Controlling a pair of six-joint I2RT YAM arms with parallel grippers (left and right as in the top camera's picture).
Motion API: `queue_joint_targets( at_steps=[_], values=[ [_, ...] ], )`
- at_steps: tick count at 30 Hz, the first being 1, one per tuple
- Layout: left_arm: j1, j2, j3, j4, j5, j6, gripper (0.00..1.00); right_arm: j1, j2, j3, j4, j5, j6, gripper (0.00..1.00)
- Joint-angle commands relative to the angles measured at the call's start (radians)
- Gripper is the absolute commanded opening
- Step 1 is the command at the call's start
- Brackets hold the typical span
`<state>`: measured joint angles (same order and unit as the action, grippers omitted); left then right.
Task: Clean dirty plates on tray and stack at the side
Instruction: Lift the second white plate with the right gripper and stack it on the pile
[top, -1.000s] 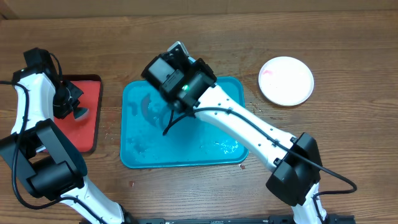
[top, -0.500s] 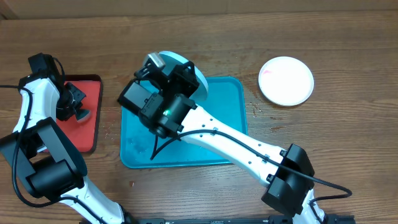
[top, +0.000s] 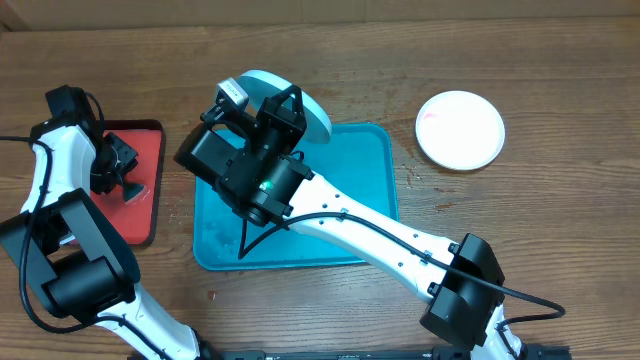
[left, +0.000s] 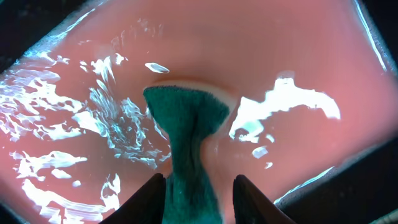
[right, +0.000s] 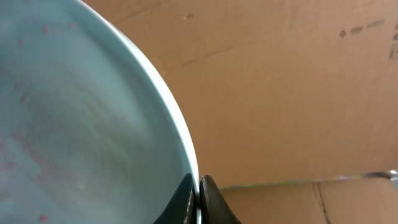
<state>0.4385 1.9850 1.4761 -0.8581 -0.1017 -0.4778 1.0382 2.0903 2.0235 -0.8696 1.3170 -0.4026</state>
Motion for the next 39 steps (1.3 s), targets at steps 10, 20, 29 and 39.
queue_joint_targets(
  at_steps=[10,20,29,39],
  values=[
    [0.000,-0.011,0.184,-0.148,0.010,0.006,1.00,0.010,-0.005,0.031,0.024,-0.177,0.044,0.04],
    [0.000,-0.011,0.184,-0.166,0.032,0.006,1.00,-0.015,-0.005,0.026,0.271,0.124,-0.176,0.04],
    [0.000,-0.011,0.184,-0.165,0.032,0.006,1.00,-0.058,-0.002,0.024,-0.179,-0.772,-0.094,0.04],
    [0.000,-0.011,0.184,-0.164,0.032,0.006,1.00,-0.404,-0.080,0.040,-0.219,-0.798,0.395,0.04]
  ],
)
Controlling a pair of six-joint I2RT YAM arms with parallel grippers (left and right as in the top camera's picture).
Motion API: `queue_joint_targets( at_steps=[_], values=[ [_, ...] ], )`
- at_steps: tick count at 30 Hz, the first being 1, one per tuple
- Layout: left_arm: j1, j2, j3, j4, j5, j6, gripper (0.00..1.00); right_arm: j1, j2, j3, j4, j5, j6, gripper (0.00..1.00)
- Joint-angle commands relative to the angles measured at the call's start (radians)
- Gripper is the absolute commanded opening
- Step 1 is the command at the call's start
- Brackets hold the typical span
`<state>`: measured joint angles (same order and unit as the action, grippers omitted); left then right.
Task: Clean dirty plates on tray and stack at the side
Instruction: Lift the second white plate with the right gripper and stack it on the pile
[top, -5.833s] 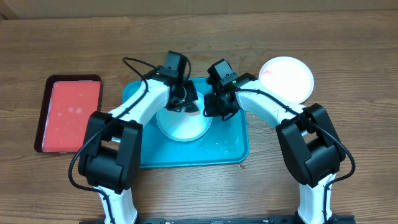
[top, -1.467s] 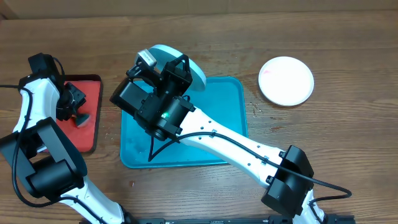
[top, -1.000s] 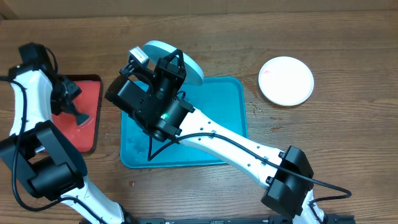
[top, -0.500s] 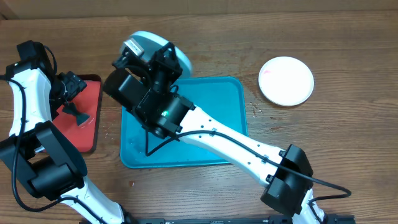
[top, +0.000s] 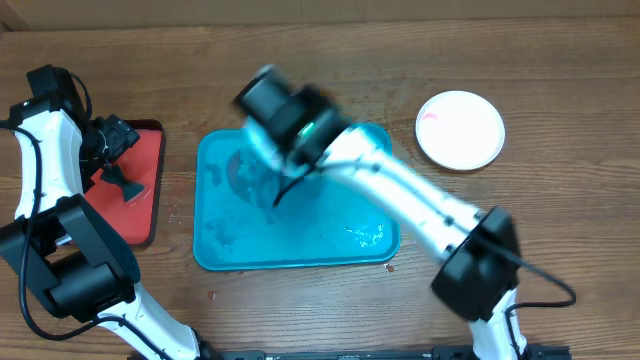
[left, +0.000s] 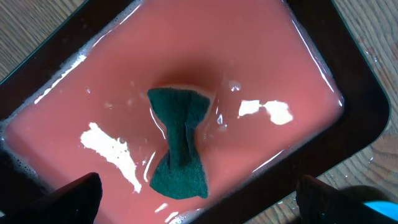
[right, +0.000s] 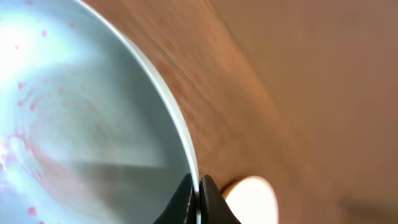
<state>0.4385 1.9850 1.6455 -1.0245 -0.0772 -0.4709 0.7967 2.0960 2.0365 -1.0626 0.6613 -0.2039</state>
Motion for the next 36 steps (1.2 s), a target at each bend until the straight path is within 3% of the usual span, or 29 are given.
queue_joint_targets(
  at_steps=[1,9,14,20,29,32,36],
  values=[
    [0.000,-0.011,0.015,0.002,0.008,-0.001,1.00,-0.224,-0.090,0.027,-0.047,-0.222,0.229,0.04],
    [0.000,-0.011,0.015,0.004,0.008,-0.001,1.00,-0.739,-0.089,-0.019,-0.173,-0.795,0.291,0.04],
    [0.000,-0.011,0.015,0.004,0.008,-0.001,1.00,-0.991,-0.087,-0.102,-0.212,-0.959,0.290,0.04],
    [0.000,-0.011,0.015,0.004,0.008,-0.001,1.00,-1.117,-0.087,-0.286,-0.146,-0.959,0.290,0.04],
    [0.000,-0.011,0.015,0.004,0.008,-0.001,1.00,-1.105,-0.087,-0.441,0.008,-1.003,0.290,0.05],
    [0.000,-0.011,0.015,0.004,0.008,0.000,1.00,-1.092,-0.088,-0.437,0.021,-1.022,0.291,0.34],
    [0.000,-0.011,0.015,0.004,0.008,0.000,1.00,-1.085,-0.090,-0.410,0.015,-1.086,0.290,0.47]
  ],
)
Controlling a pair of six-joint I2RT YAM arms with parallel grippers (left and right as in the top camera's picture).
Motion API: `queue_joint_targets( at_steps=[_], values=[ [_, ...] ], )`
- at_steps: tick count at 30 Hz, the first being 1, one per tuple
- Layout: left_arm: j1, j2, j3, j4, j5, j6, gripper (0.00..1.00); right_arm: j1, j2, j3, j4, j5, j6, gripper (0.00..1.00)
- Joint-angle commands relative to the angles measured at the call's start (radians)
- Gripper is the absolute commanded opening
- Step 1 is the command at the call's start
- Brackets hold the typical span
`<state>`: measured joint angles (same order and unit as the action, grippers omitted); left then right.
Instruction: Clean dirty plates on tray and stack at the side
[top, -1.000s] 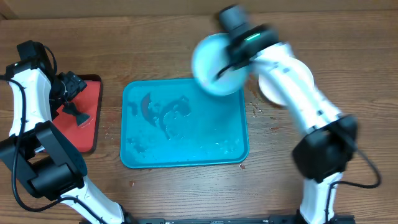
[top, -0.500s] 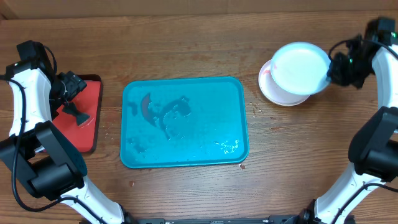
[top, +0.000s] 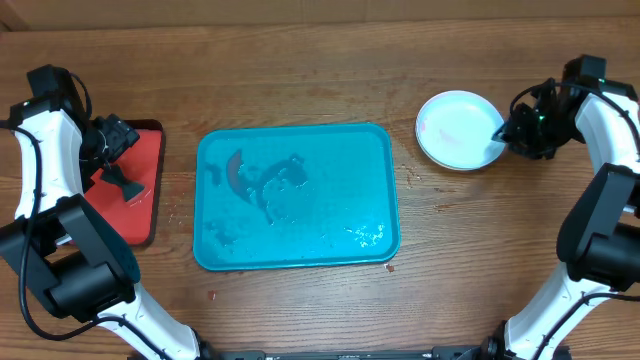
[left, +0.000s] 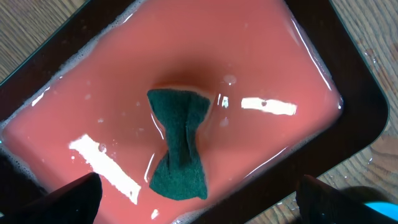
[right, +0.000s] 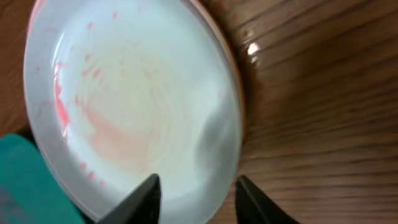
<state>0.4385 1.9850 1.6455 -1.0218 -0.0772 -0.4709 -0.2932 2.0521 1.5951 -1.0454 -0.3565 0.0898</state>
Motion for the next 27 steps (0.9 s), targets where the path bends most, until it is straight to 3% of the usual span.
queue_joint_targets(
  at_steps=[1,5,7,8,9,17,27],
  values=[
    [0.000,-0.011,0.015,0.002,0.008,0.000,1.00,0.005,-0.050,0.040,-0.008,-0.079,-0.003,0.51],
    [0.000,-0.011,0.015,0.002,0.008,0.000,1.00,0.005,-0.113,0.069,-0.038,-0.091,-0.003,0.63],
    [0.000,-0.011,0.015,0.002,0.008,-0.001,1.00,0.005,-0.163,0.074,-0.060,-0.090,-0.004,0.75],
    [0.000,-0.011,0.015,0.002,0.008,0.000,1.00,0.005,-0.192,0.074,-0.075,-0.090,-0.004,0.91],
    [0.000,-0.011,0.015,0.002,0.008,-0.001,1.00,0.005,-0.220,0.074,-0.094,-0.090,-0.005,1.00],
    [0.000,-0.011,0.015,0.002,0.008,-0.001,1.00,0.076,-0.451,0.073,-0.268,-0.090,-0.060,1.00],
    [0.000,-0.011,0.015,0.002,0.008,0.000,1.00,0.395,-0.721,0.053,-0.327,-0.090,-0.063,1.00]
  ],
)
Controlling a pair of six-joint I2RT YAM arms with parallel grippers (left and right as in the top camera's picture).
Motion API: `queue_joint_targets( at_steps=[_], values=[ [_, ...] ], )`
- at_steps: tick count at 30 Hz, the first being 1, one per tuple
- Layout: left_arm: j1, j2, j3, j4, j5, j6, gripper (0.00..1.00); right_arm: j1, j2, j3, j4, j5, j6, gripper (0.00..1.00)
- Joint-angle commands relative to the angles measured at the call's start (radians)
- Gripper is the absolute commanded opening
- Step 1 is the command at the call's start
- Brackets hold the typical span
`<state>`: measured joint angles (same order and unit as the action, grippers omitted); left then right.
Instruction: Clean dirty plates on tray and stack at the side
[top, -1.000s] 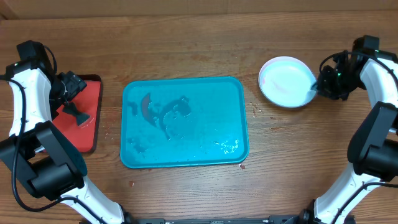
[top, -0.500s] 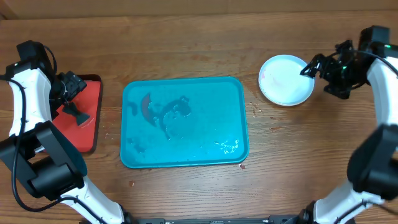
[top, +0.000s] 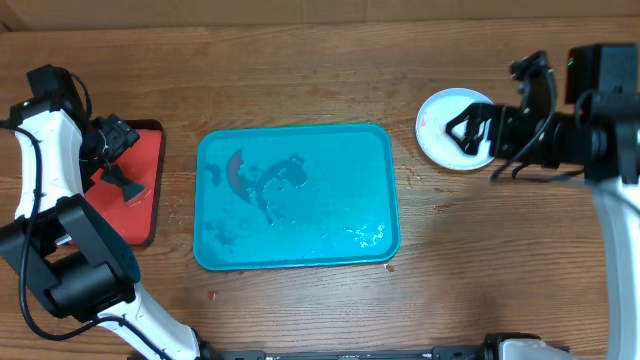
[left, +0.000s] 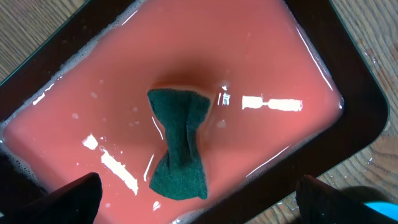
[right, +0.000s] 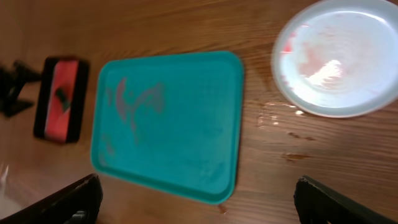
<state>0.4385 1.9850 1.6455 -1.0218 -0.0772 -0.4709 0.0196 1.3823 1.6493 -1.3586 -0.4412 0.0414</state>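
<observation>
The teal tray (top: 297, 195) lies mid-table with wet dark smears and no plates on it; the right wrist view also shows the tray (right: 168, 124). A white plate (top: 435, 135) with pink smears sits on the wood to its right, and the right wrist view takes in the whole plate (right: 339, 59). My right gripper (top: 470, 128) hangs open and empty high above that plate; its wrist view shows the right gripper (right: 199, 205) with jaws wide apart. My left gripper (left: 199, 205) is open above a green sponge (left: 180, 143) lying in pink liquid.
A red basin (top: 148, 150) with a dark rim stands at the table's left edge, holding the pink liquid (left: 261, 56) and the sponge. Small wet spots mark the wood (right: 280, 118) between tray and plate. A cardboard wall runs along the back.
My right gripper was low at the white plate's right edge; now it is raised high over the plate, still open. The left arm and the sponge have not moved.
First my right gripper held a pale plate tilted over the tray's far edge while my left was shut on the sponge in the basin. Then the left stood open above the sponge. Later the plate lay at the right, released. Now the right gripper is raised.
</observation>
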Motion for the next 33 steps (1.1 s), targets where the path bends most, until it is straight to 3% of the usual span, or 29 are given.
queue_joint_targets(
  at_steps=[1,7,20,33],
  values=[
    [0.000,-0.011,0.015,0.002,0.008,0.000,1.00,0.105,-0.058,-0.001,-0.017,-0.006,-0.015,1.00],
    [0.000,-0.011,0.015,0.002,0.008,0.000,1.00,0.176,-0.058,-0.001,-0.021,-0.005,-0.015,1.00],
    [0.000,-0.011,0.015,0.002,0.008,0.000,1.00,0.175,-0.056,-0.001,-0.084,0.074,-0.015,1.00],
    [0.000,-0.011,0.015,0.002,0.008,0.000,1.00,0.175,-0.085,-0.015,-0.043,0.110,-0.015,1.00]
  ],
)
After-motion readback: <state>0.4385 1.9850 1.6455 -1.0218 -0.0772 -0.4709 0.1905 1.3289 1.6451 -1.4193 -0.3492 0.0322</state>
